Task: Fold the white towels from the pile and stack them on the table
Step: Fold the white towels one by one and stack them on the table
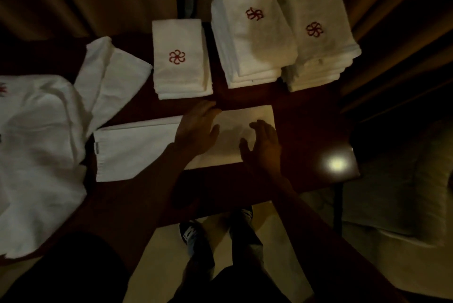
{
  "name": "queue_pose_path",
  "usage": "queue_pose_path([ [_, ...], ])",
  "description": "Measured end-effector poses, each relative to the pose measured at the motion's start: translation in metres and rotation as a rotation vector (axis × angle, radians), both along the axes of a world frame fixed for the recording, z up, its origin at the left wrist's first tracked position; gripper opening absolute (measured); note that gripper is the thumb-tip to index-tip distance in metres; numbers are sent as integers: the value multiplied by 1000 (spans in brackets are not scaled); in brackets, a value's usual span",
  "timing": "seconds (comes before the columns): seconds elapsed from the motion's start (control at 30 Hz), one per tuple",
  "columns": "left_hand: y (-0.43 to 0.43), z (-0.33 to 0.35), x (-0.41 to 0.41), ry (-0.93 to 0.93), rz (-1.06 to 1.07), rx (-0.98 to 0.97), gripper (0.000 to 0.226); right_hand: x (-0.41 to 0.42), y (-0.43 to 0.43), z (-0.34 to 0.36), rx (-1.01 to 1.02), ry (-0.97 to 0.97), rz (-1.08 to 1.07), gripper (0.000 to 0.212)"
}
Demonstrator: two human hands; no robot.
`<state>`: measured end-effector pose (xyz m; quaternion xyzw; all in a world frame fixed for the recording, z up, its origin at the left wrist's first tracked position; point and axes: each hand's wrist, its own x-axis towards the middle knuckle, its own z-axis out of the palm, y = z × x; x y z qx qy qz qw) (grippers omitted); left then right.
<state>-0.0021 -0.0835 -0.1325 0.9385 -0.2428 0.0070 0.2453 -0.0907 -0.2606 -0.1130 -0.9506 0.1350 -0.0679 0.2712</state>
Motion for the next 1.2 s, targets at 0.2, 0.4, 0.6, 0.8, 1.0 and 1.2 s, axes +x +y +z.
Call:
queue_pose_path([
  [0.2,-29,-19,-10,192,-96,294,70,3,-34,-22,-82,531,112,94],
  [0.4,-29,-39,-26,216,-40,448,87,2,-50,-35,-99,541,191,104],
  [0.6,-23,-26,-20,247,-10,391,91,7,-42,-20,-124,458,196,102],
  [0.8,34,-11,-33,184,200,300,76,14,13,0,-109,269,343,88],
  [1.0,132,-3,-44,224,407,253,63,16,105,-4,-106,109,593,66],
  [1.2,220,-2,-51,249,521,167,56,2,184,-19,-46,1,725,45],
])
